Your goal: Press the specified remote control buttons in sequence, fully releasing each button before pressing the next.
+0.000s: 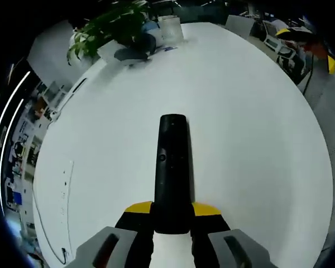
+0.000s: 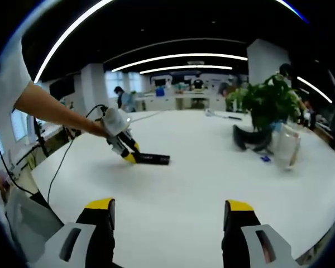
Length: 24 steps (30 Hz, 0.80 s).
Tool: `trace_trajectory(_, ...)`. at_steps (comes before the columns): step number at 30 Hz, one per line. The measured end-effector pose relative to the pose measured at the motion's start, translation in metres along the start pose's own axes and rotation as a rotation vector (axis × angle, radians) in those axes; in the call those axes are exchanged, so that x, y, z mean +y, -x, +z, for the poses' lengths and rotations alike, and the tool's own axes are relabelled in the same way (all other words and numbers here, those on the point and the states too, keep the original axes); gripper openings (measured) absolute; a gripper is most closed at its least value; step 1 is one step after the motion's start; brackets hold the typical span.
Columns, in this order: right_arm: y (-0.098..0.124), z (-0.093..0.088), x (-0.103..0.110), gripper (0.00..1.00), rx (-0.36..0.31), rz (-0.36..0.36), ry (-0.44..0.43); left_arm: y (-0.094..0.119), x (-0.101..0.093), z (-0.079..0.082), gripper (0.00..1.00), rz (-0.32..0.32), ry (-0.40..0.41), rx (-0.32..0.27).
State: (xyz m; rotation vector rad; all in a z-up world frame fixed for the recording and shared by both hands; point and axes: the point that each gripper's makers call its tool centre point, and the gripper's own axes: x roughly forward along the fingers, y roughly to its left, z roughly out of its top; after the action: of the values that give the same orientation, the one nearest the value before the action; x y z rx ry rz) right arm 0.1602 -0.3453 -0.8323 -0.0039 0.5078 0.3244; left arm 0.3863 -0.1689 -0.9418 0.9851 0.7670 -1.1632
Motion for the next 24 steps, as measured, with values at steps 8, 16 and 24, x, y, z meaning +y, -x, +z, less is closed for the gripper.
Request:
trace_trajectory(8, -0.001, -0.001, 0.000, 0.78, 0.010, -0.007, 0.009, -0.003, 0.027, -0.006, 0.23, -0.002, -0.011, 0.045)
trace_trajectory(16, -0.001, -0.002, -0.002, 0.78, 0.016, -0.014, 0.009, -0.007, 0.036, -0.008, 0.23, -0.014, -0.020, 0.078)
trace_trajectory(24, -0.002, -0.003, 0.000, 0.78, 0.021, -0.007, 0.016, -0.006, 0.034, -0.007, 0.25, -0.012, -0.088, 0.058)
